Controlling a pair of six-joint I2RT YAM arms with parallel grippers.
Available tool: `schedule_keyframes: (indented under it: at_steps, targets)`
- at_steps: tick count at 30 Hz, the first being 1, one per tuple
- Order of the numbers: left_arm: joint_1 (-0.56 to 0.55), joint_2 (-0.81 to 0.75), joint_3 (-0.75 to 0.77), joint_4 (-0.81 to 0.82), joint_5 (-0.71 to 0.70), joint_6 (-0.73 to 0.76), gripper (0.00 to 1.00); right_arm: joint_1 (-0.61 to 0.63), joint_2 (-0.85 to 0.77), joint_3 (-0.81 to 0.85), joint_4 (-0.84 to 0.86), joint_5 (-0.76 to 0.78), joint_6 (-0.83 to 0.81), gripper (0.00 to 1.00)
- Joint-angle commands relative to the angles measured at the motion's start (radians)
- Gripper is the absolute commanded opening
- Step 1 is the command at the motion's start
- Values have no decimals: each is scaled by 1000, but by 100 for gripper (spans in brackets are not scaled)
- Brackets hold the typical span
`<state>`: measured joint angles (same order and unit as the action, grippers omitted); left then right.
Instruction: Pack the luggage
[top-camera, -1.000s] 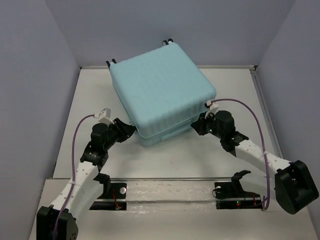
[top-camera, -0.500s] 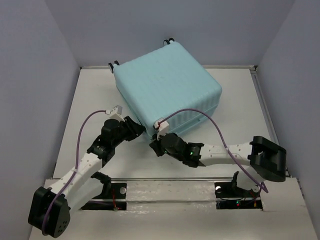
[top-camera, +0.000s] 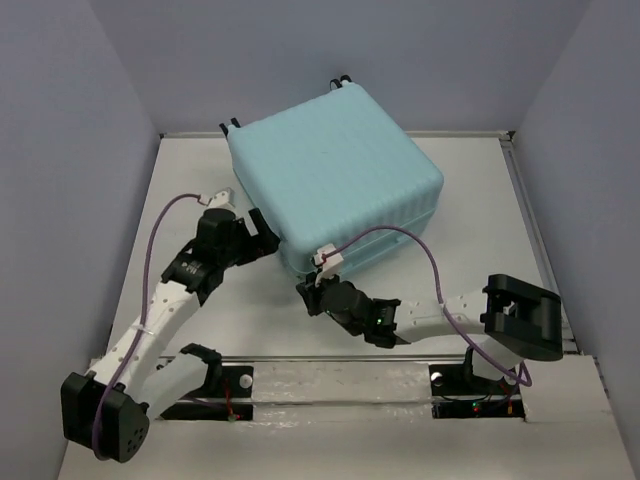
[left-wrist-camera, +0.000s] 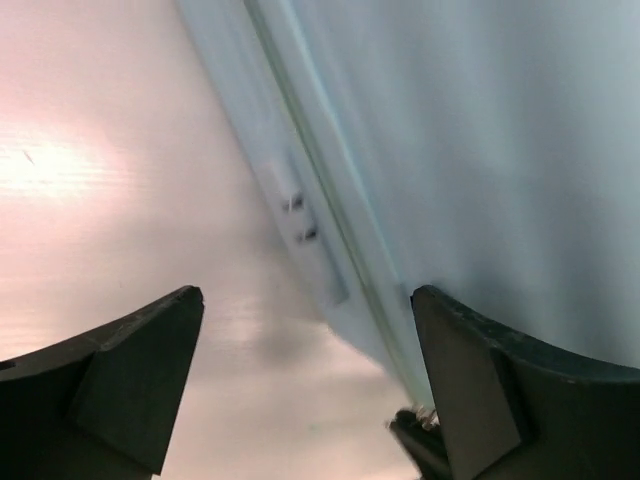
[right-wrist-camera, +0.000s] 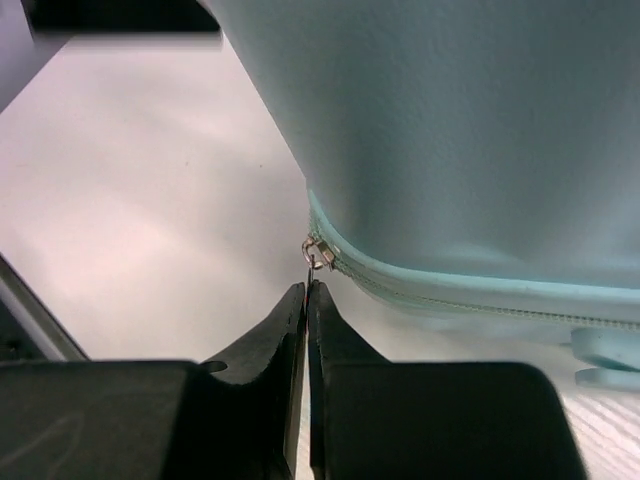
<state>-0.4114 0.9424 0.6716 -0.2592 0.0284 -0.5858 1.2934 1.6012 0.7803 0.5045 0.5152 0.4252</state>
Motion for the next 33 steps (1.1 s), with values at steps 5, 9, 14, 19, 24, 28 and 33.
schedule_keyframes:
  at_steps: [5,9,14,19,24,28,33]
  targets:
    - [268,69,399,150,100,63,99,90,-148,-113,112,-247,110,7]
    - [377,247,471,208,210,21,99,99,-199,-161,54,-250,148,26]
    - [457,462,571,253,266,-11,99,99,-248,-151,-95,-273,164,70]
    - [499,680,713,252,346,-28,99,99,-296,-200,-144,-328,185,71]
    - [502,829,847,290,393,-51,99,99,-316,-253,-127,-359,204,71]
    - [500,931,927,290,416,-77,99,109,-330,-279,-124,-343,201,72]
    - [500,1029,1011,299,439,-106,97,109,-403,-312,-145,-275,193,73]
